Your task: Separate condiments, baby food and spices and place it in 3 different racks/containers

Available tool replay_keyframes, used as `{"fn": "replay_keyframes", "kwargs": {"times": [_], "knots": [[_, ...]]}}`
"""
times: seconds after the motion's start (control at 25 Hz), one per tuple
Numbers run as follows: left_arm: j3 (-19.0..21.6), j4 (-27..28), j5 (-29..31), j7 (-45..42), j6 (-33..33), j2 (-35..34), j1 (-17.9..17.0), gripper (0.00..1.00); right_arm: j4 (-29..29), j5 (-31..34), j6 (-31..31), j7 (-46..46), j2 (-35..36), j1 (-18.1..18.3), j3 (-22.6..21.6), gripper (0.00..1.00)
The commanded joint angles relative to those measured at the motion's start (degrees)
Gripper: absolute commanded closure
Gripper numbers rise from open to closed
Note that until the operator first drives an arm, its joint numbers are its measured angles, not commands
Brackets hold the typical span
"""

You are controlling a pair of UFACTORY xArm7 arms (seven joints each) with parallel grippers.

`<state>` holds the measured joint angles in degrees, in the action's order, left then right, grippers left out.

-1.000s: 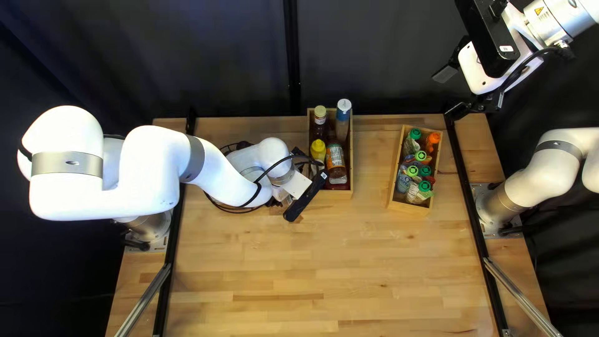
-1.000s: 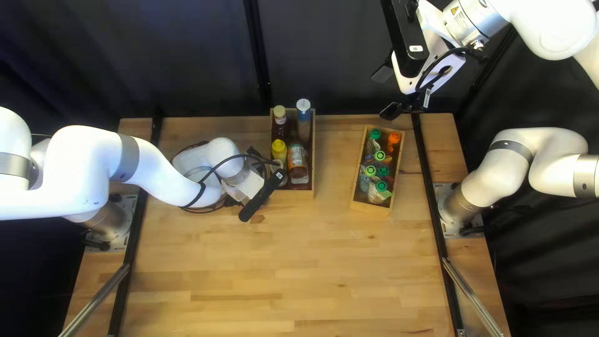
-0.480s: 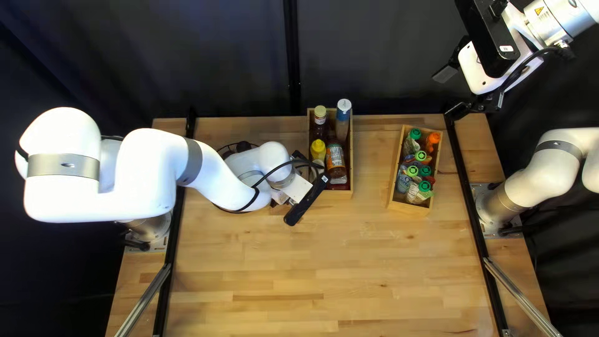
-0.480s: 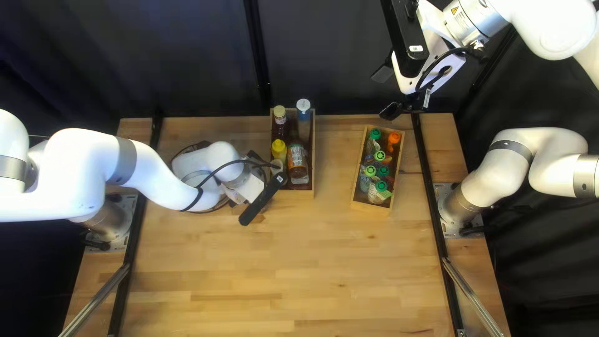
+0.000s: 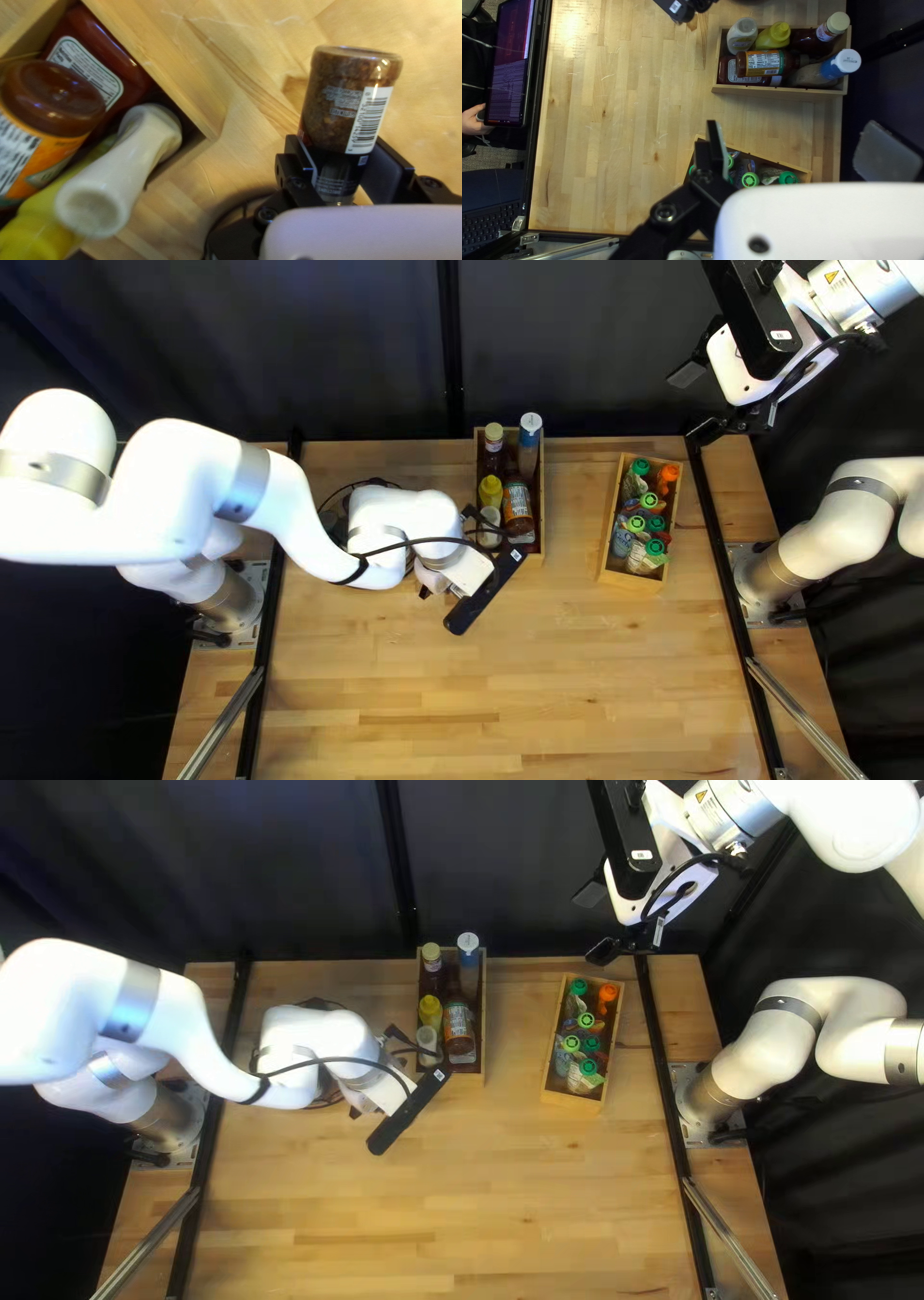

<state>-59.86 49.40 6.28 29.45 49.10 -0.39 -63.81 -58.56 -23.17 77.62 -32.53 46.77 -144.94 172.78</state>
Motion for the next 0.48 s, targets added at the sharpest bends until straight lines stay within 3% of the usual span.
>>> {"fn": "replay_keyframes", "kwargs": {"times": [0.04, 0.28, 0.48], "knots": [[4.9, 0.8, 10.2, -13.7, 8.7, -8.9, 1.8, 1.00, 0.0, 0.0, 0.0, 0.0, 0.0, 0.0, 0.0, 0.00], [13.0, -1.1, 19.0, -26.5, 21.4, -19.9, 7.1, 1.00, 0.0, 0.0, 0.0, 0.0, 0.0, 0.0, 0.0, 0.00], [18.0, -4.5, 22.0, -31.2, 30.9, -27.7, 11.2, 1.00, 0.0, 0.0, 0.0, 0.0, 0.0, 0.0, 0.0, 0.00]]}}
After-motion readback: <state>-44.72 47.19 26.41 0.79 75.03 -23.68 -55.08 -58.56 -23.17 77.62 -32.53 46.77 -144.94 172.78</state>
